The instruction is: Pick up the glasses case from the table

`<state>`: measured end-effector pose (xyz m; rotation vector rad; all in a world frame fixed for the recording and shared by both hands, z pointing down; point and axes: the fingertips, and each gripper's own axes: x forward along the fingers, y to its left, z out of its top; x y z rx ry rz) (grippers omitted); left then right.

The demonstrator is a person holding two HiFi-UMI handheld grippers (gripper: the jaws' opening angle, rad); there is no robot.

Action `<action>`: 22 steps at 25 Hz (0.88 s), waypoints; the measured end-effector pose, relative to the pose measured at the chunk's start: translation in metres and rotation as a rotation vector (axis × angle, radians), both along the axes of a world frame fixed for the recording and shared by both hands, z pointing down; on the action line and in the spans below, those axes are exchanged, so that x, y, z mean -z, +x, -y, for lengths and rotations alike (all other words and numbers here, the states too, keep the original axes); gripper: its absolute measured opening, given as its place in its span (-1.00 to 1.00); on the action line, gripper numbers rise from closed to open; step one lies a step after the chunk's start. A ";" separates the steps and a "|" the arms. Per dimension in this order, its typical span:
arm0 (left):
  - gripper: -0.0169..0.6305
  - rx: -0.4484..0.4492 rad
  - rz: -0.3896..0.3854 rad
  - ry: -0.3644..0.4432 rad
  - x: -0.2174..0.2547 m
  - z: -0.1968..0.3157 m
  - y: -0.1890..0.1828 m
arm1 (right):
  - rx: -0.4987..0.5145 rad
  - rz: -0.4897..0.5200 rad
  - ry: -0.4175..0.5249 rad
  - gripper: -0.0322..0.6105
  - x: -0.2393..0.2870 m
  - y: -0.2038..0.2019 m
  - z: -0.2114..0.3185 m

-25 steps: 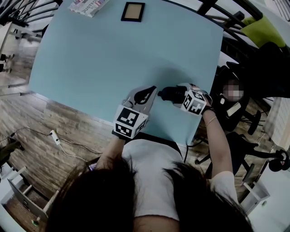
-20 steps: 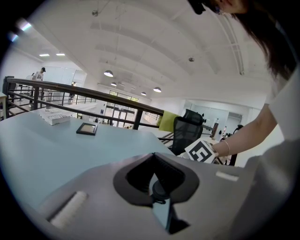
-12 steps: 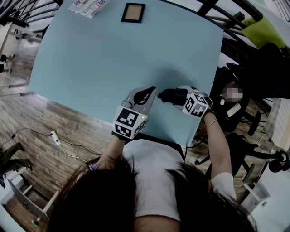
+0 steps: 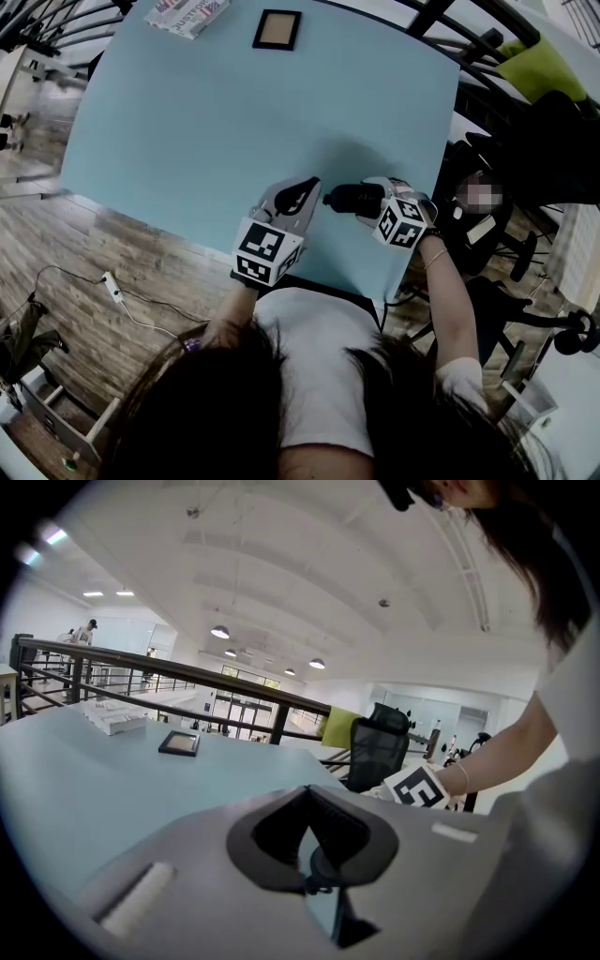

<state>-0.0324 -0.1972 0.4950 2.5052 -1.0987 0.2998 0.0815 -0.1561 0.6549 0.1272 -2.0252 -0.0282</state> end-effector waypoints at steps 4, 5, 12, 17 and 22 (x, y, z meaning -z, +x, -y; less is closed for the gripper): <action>-0.77 0.005 -0.006 0.015 0.005 -0.001 -0.002 | 0.001 -0.008 0.045 0.11 0.009 0.002 0.007; -0.77 0.006 -0.007 0.020 0.007 -0.001 -0.003 | -0.001 -0.010 0.055 0.11 0.012 0.002 0.008; -0.77 0.006 -0.011 0.058 0.024 -0.003 -0.009 | -0.038 -0.011 0.118 0.11 0.036 0.006 0.012; -0.77 -0.004 -0.011 0.097 0.039 -0.004 -0.009 | -0.083 0.009 0.175 0.11 0.061 0.011 0.017; -0.77 -0.014 -0.014 0.135 0.052 -0.002 -0.011 | -0.138 0.040 0.254 0.11 0.093 0.015 0.027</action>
